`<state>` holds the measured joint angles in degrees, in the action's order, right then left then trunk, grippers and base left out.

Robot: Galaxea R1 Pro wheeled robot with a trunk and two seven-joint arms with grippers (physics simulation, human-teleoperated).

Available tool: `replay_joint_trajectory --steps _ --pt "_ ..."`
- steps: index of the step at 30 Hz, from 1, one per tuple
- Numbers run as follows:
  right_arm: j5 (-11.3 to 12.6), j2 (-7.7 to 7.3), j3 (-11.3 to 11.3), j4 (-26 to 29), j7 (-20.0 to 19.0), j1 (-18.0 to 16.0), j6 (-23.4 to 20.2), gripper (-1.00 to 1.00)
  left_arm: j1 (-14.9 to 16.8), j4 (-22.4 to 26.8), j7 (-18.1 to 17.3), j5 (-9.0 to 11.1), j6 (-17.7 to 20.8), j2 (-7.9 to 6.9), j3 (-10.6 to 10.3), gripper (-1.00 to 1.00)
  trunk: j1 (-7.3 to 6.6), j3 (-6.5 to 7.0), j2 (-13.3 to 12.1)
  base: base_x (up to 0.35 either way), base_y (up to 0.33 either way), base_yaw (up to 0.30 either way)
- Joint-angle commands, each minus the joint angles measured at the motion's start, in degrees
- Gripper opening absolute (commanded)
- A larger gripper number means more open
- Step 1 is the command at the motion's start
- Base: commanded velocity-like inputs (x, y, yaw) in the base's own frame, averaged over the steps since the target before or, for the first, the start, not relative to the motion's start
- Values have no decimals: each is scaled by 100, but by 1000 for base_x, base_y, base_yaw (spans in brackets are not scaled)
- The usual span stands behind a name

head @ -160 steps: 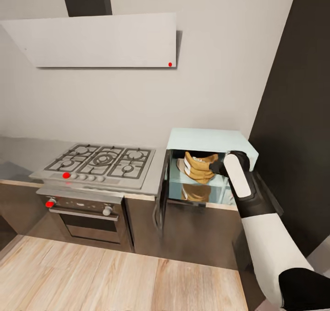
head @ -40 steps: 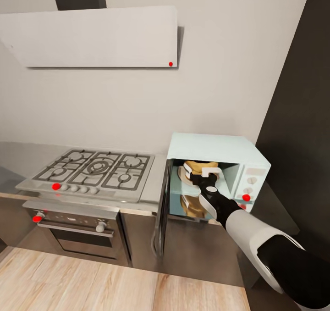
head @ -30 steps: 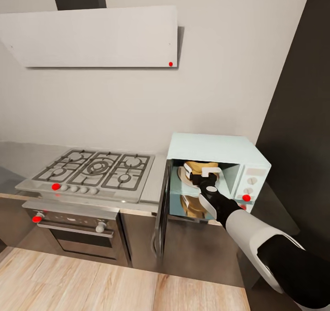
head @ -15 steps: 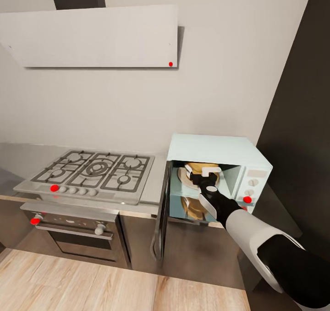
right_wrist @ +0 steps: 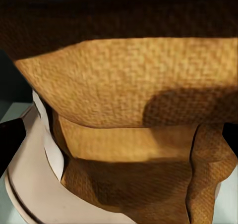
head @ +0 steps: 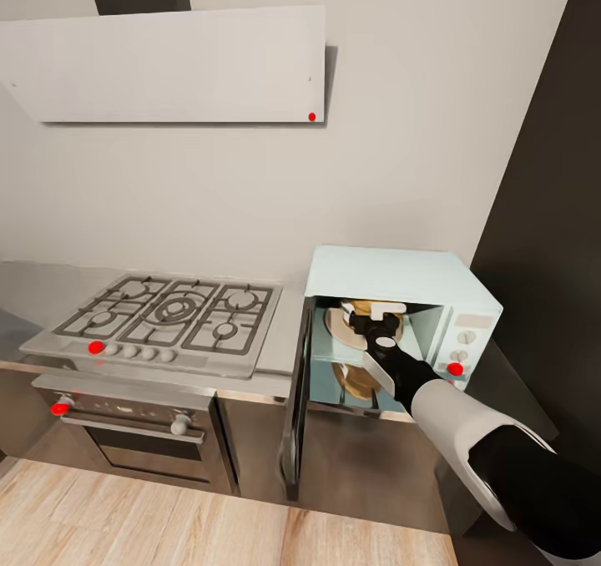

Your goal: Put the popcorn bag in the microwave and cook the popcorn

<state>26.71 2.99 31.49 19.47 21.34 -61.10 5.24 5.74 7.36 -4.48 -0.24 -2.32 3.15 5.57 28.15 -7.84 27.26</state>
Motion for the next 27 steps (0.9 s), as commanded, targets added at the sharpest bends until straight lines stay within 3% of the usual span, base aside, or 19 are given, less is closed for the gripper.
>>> replay_joint_trajectory --steps 1,21,27 --pt "106 0 76 -4 -315 -7 21 100 6 -6 -27 -3 -15 2 44 100 5 -11 6 3 1 0" --pt "103 0 79 -7 -315 -5 13 100 6 -6 -18 -2 -15 2 42 100 5 -11 6 -63 0 0" --pt "99 0 86 -11 -315 -4 12 100 6 -6 -18 -2 -13 1 49 100 5 -11 6 -284 0 0"
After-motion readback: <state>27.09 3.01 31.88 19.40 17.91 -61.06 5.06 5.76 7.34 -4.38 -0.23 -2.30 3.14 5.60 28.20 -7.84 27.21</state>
